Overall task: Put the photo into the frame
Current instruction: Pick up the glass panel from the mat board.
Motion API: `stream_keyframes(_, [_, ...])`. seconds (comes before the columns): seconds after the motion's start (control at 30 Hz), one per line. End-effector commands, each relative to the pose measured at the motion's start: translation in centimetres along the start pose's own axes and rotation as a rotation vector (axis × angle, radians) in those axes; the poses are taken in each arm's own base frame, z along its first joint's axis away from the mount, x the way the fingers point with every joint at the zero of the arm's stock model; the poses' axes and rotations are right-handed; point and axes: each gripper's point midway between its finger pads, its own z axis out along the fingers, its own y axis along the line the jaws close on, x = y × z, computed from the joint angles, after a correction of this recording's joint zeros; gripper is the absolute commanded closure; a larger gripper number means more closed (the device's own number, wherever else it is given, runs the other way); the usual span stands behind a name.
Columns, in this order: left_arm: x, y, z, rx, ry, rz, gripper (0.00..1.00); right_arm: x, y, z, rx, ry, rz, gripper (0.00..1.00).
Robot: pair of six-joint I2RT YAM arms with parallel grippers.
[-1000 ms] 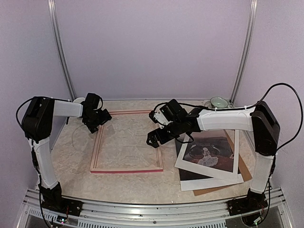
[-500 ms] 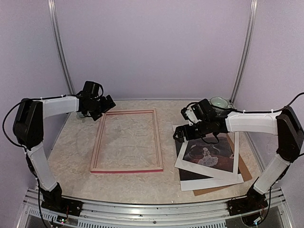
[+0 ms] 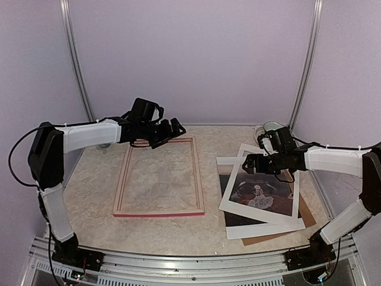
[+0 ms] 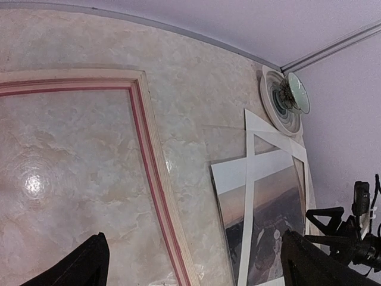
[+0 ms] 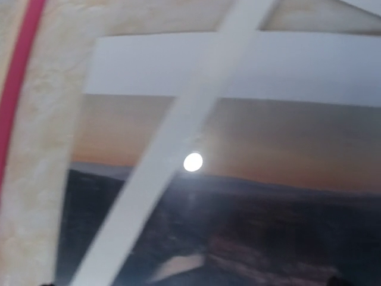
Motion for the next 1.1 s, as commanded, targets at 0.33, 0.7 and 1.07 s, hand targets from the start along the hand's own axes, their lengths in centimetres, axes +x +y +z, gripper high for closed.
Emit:
stream_keyframes(0.33, [9.3,-7.6,5.4,0.142,0.237,0.082,0.01,1.5,-5.5,-0.3,0.08,-0.027,0.142,0.01])
stream_keyframes(0.7, [15.4,-9.5,8.0,0.164,0.362,0.102,0.01,2.0,-6.9,-0.2,0.093,-0.033,0.177,0.01])
stream_keyframes(1.07, [18.9,-9.6,10.3,0.126,0.433,0.11,0.01,2.8,-7.1,0.5,0.092,-0.016,0.188,0.01])
